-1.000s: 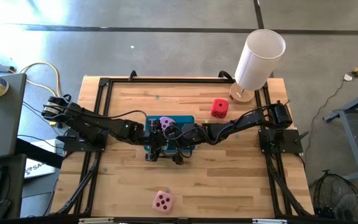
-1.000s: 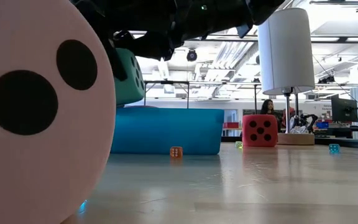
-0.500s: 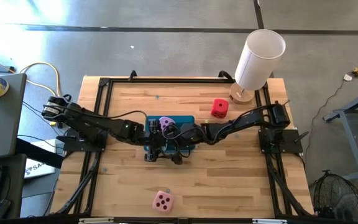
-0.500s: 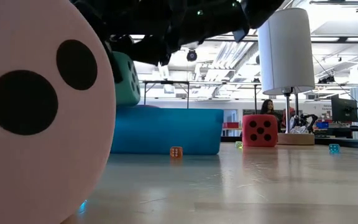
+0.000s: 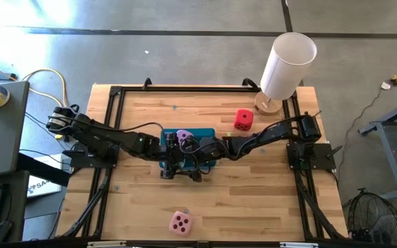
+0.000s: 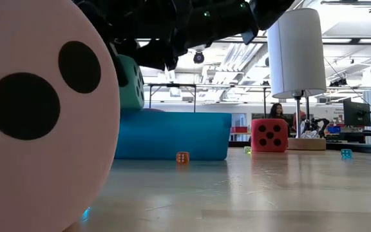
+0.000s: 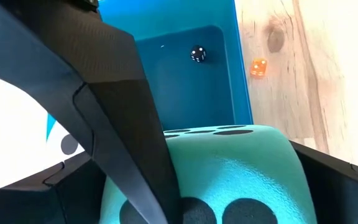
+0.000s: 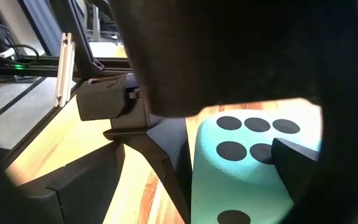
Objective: Pick & Place Dice
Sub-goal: Put the large light green dice into the blue bin
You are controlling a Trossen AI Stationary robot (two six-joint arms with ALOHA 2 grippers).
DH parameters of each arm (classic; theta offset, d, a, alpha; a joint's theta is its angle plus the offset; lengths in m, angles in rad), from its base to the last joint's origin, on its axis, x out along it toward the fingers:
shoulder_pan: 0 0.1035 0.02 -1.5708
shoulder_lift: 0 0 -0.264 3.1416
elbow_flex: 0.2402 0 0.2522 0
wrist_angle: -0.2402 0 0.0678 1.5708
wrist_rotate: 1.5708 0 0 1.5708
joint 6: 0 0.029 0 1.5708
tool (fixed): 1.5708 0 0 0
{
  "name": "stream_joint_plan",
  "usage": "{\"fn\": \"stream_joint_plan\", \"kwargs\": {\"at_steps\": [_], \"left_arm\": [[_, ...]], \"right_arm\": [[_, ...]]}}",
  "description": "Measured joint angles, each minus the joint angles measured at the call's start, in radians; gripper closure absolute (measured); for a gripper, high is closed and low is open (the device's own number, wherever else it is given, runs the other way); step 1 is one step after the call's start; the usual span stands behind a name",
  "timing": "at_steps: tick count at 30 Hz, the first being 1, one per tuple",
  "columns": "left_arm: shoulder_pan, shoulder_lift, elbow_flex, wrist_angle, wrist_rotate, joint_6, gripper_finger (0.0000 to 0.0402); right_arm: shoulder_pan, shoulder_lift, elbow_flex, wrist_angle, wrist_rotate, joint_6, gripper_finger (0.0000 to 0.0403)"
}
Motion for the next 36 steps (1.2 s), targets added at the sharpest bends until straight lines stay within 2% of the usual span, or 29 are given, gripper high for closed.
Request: {"fn": "stream_joint_plan", "kwargs": {"at_steps": [15, 22, 36], "left_arm": [[0.0, 0.0, 0.0, 0.007, -0.012, 0.004, 0.0001], [0.0, -0.019, 0.011, 0.05, -0.099, 0.029, 0.0002], [-0.001, -0.045, 0.006, 0.053, -0.074, 0.03, 0.0002]], "right_arm": [[0.007, -0.001, 0.001, -0.026, 0.003, 0.03, 0.0004], [0.006, 0.012, -0.01, -0.142, 0.018, 0.091, 0.0004], [0.01, 0.012, -0.007, -0.158, 0.053, 0.027, 0.0004]]}}
